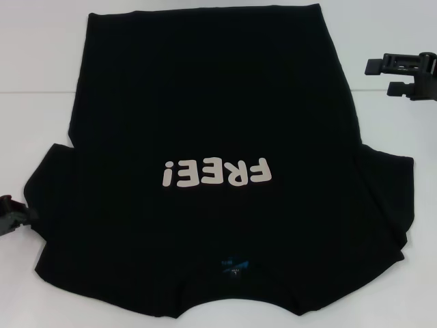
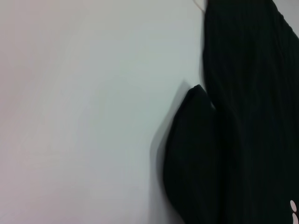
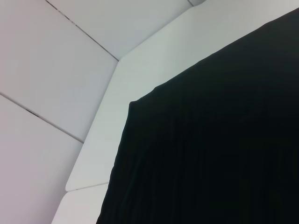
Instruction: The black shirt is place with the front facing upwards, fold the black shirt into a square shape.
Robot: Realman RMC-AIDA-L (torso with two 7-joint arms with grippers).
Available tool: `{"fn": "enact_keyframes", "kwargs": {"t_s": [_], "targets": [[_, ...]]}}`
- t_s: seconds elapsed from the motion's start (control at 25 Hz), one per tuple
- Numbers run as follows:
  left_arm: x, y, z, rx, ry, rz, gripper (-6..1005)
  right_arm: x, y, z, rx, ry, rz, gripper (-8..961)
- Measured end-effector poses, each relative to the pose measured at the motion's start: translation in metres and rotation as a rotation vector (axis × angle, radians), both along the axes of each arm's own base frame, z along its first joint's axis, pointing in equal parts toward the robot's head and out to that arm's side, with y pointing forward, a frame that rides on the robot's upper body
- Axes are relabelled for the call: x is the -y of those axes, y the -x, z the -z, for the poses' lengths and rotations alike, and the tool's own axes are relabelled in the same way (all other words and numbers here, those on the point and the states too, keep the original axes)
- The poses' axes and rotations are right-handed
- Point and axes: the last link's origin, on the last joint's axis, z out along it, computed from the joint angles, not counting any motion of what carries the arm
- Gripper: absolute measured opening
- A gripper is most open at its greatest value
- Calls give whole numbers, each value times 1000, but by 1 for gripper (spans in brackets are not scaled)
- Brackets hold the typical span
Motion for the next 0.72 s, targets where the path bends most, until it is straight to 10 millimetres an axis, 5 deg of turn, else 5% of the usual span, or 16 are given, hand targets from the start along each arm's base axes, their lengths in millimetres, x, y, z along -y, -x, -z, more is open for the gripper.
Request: {"fn": "enact_keyframes", "kwargs": {"t_s": [0.2,0.4,0.72], "targets": [[-1,-1,1,-2,7,3,21,0,0,0,0,-2,1,944],[-1,-2,-1,-8,6,19,22,0,0,-1,-1,0,0,942],[4,10,-29,-43,-63,-24,24,0,-1,-3,-6,-3,3,944]]}}
